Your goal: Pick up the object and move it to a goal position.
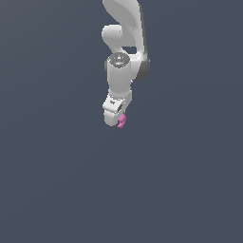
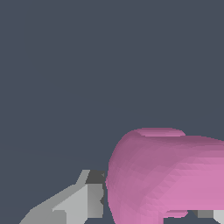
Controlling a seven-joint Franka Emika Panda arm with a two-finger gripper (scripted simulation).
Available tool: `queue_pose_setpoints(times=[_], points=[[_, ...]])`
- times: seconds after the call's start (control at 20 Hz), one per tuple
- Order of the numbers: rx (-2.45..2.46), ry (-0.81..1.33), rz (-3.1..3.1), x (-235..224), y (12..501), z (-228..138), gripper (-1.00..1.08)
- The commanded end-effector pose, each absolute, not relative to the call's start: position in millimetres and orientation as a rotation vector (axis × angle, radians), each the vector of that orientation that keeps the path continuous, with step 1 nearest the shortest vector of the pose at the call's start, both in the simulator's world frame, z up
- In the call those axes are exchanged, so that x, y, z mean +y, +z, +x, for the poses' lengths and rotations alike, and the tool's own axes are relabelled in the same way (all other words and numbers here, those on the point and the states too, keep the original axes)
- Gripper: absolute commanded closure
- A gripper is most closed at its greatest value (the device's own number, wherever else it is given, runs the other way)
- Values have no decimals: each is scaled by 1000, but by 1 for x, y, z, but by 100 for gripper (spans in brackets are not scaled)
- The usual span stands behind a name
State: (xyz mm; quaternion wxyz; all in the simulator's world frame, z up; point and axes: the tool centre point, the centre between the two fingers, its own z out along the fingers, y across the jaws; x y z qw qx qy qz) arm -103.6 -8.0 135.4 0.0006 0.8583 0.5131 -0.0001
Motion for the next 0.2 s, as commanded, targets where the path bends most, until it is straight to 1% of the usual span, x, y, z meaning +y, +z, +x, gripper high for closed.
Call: queue_pose_setpoints(times=[0.0, 0.15], points=[[1611, -1, 2697, -7, 137, -104, 108], [1611, -1, 2697, -7, 137, -103, 108]])
